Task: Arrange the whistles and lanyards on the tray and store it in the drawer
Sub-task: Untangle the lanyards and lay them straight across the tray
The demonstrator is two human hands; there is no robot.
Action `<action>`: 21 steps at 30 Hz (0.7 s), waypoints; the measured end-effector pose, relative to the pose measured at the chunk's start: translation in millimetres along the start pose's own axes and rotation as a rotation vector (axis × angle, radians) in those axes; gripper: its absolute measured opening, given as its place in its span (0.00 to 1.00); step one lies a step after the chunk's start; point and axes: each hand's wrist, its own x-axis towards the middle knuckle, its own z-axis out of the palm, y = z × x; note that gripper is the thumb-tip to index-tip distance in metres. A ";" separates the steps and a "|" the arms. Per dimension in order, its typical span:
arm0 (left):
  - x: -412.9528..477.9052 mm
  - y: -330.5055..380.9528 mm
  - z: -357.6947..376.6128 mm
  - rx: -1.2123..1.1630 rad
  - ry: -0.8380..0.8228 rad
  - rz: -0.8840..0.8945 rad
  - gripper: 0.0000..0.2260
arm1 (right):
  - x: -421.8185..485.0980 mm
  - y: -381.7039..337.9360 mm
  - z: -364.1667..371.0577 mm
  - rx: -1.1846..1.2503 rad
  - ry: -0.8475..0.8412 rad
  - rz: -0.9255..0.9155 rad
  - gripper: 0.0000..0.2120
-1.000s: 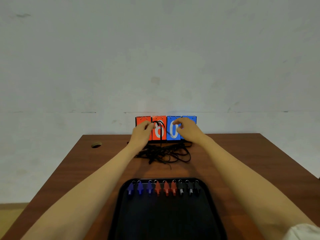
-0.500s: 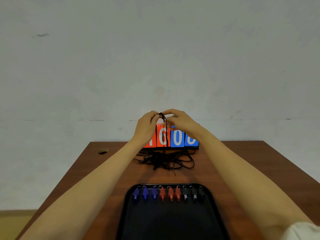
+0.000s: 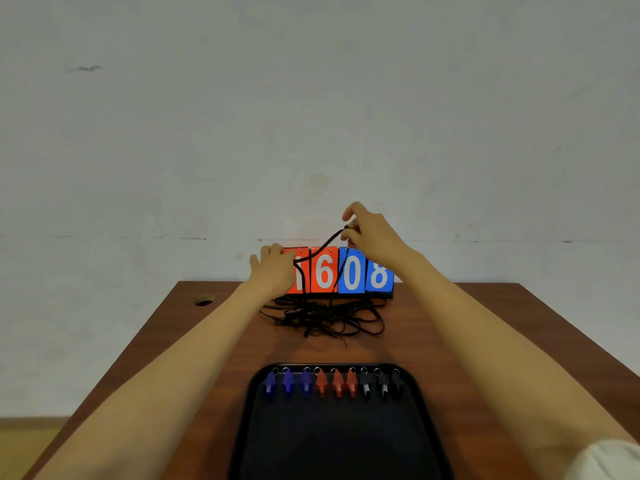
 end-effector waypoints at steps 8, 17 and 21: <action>-16.5 55.6 -45.0 -1.117 0.006 0.270 0.30 | -7.4 -23.3 -38.4 0.111 0.117 -0.225 0.02; -17.4 61.1 -57.3 -1.122 0.165 0.269 0.10 | -17.7 -12.5 -63.1 0.048 0.170 -0.160 0.10; -25.5 48.9 -55.1 -0.803 0.199 0.256 0.10 | -31.1 5.4 -58.8 -0.170 0.144 -0.147 0.12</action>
